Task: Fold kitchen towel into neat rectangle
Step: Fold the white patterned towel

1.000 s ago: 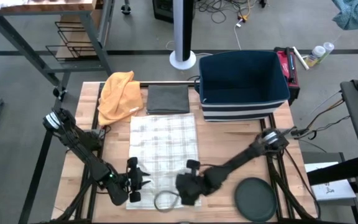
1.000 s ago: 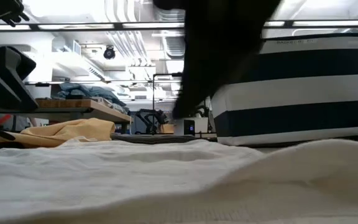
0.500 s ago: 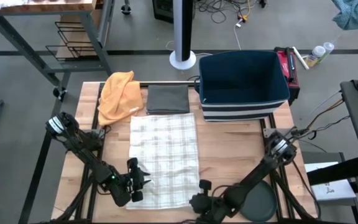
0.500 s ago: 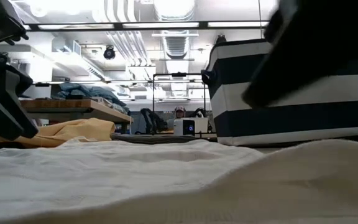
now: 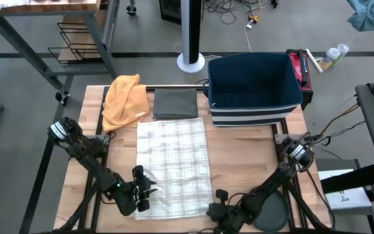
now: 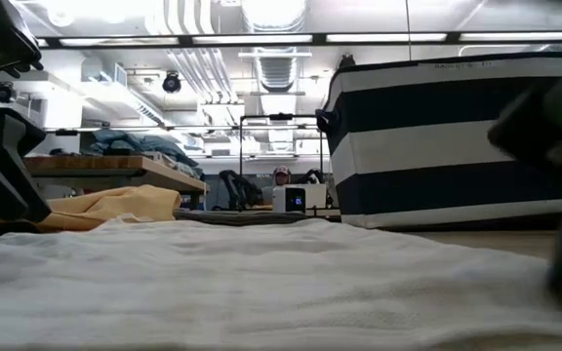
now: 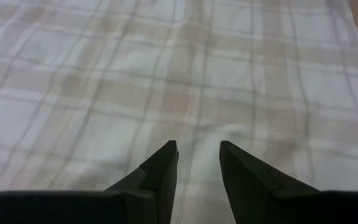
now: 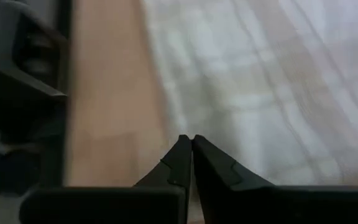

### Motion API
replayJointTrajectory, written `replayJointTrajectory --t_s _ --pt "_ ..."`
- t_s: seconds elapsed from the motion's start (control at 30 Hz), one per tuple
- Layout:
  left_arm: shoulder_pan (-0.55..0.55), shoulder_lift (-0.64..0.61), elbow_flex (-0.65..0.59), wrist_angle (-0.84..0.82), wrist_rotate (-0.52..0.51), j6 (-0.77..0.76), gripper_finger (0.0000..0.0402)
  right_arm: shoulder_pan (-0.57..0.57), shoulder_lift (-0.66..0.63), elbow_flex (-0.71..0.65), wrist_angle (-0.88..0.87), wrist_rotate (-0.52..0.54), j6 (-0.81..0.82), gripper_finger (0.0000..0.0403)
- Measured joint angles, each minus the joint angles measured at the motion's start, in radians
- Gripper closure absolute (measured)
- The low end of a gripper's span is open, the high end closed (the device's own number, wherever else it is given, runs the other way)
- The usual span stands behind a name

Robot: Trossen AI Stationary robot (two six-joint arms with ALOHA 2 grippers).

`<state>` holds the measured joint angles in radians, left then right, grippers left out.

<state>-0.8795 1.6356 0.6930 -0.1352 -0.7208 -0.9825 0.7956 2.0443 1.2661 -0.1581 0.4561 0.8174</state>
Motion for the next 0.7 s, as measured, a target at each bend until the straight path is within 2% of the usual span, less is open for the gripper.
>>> replayJointTrajectory --t_s 0.17,0.3,0.5,0.63,0.7 --pt "0.004 0.0 0.0 0.0 0.0 -0.001 0.0287 0.018 -0.033 -0.003 0.011 0.018 -0.062 0.039" --pt "0.007 0.0 0.0 0.0 0.0 -0.003 0.0287 0.016 -0.008 -0.042 0.02 0.056 0.036 0.039" --pt "0.009 -0.001 0.0 -0.003 -0.001 -0.002 0.0287 0.015 0.014 -0.066 0.027 -0.008 0.124 0.039" --pt "0.009 -0.003 0.0 -0.004 -0.003 0.004 0.0287 0.016 -0.018 -0.059 0.003 -0.041 0.089 0.039" --pt "0.009 -0.011 0.0 -0.005 -0.005 0.009 0.0287 0.017 -0.044 -0.051 -0.001 -0.019 0.053 0.039"
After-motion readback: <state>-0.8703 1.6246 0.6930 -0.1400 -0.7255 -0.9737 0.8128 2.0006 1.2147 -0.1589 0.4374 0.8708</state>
